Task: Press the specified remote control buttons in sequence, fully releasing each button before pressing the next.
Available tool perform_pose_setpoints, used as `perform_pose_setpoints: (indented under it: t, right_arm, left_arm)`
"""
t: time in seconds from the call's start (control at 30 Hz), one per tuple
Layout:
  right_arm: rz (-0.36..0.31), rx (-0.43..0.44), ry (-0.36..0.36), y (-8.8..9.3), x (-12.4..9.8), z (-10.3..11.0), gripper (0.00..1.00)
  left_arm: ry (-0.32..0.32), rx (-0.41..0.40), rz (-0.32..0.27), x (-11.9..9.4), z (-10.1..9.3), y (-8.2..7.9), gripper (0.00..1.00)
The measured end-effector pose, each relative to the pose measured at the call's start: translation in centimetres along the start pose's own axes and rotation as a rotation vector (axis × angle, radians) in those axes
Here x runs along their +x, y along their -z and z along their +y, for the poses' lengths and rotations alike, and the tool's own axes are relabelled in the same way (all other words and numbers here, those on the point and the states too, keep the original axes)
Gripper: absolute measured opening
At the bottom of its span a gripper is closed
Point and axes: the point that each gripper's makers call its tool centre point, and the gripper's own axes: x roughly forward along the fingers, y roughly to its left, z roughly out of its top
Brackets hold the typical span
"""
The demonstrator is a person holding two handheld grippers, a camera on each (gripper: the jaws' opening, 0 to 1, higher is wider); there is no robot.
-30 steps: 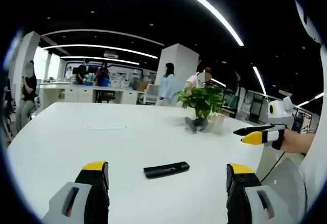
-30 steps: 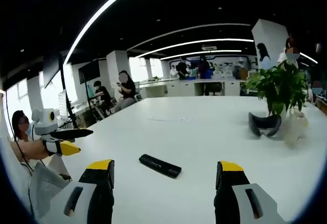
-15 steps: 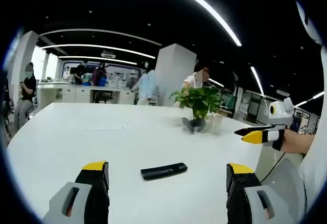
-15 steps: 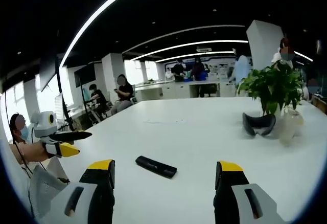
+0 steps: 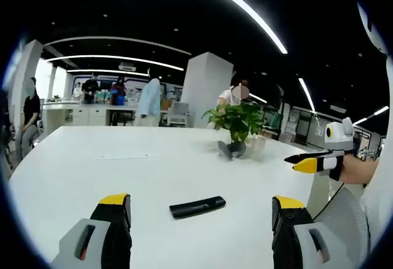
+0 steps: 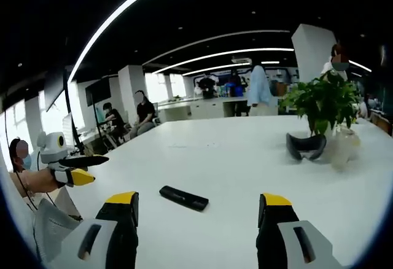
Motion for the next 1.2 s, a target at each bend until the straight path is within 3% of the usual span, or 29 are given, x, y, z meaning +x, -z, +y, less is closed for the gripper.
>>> perform_pose_setpoints:
  t: [0.43,0.83,1.07,1.2]
  right_arm:
    - [0.004,0.002,0.028,0.5,-0.1,-1.0,0.78]
    - [0.014,0.018,0.05,0.9,0.6,-2.4,0.76]
    - [0.021,0.022,0.05,0.9,1.2,-2.4,0.74]
    - [0.029,0.02,0.045,1.0,1.4,-2.1,0.74]
  left_arm:
    - [0.005,0.012,0.013,0.5,0.8,0.0,0.99]
    - [0.026,0.008,0.063,1.9,1.8,1.2,0.98]
    - [0.094,0.022,0.239,3.8,2.3,3.2,0.98]
    - [0.139,0.064,0.303,5.0,2.4,3.7,0.98]
